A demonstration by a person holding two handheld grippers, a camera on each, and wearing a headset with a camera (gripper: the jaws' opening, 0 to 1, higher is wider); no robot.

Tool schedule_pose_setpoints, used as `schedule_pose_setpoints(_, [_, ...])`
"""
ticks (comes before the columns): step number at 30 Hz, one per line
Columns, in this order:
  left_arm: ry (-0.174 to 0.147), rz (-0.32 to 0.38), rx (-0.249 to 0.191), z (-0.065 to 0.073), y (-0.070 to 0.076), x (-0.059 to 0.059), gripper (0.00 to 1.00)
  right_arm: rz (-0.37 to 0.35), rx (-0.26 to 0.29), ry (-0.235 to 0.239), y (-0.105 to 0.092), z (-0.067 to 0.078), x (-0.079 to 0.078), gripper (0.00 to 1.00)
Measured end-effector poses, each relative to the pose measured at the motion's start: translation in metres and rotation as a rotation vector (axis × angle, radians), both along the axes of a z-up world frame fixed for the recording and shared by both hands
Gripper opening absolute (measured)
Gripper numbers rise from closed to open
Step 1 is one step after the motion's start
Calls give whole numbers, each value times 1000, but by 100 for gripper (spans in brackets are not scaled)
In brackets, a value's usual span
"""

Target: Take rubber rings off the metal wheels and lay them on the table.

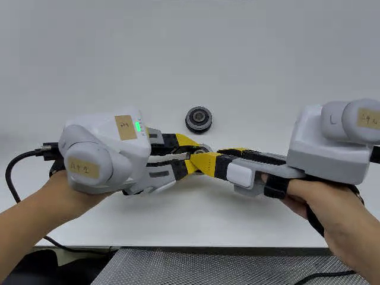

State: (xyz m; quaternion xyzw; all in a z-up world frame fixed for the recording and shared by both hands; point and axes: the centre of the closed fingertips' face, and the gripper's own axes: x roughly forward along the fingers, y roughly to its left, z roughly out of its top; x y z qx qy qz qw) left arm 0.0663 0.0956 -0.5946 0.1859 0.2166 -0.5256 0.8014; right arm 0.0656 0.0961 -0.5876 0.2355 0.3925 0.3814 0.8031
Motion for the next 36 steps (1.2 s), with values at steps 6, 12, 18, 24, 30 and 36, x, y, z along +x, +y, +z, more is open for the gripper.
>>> schedule_pose_setpoints(6, [-2, -2, 1, 0, 0, 0, 13, -26, 29, 62, 2, -2, -1, 40])
schedule_pose_setpoints(12, [-6, -4, 0, -2, 0, -1, 13, -29, 36, 84, 3, -4, -2, 40])
schedule_pose_setpoints(18, [-8, -8, 1, -2, 0, -1, 13, -27, 50, 106, 3, -4, -3, 39])
schedule_pose_setpoints(24, [-8, -10, 5, -2, -1, -1, 13, -38, 70, 125, 3, -3, -4, 37])
schedule_pose_setpoints(30, [-7, -14, 5, -2, -2, -1, 13, -39, 63, 129, 1, -5, -4, 37])
schedule_pose_setpoints(36, [-7, -14, 7, -2, -2, -2, 13, -45, 73, 136, 2, -4, -5, 38])
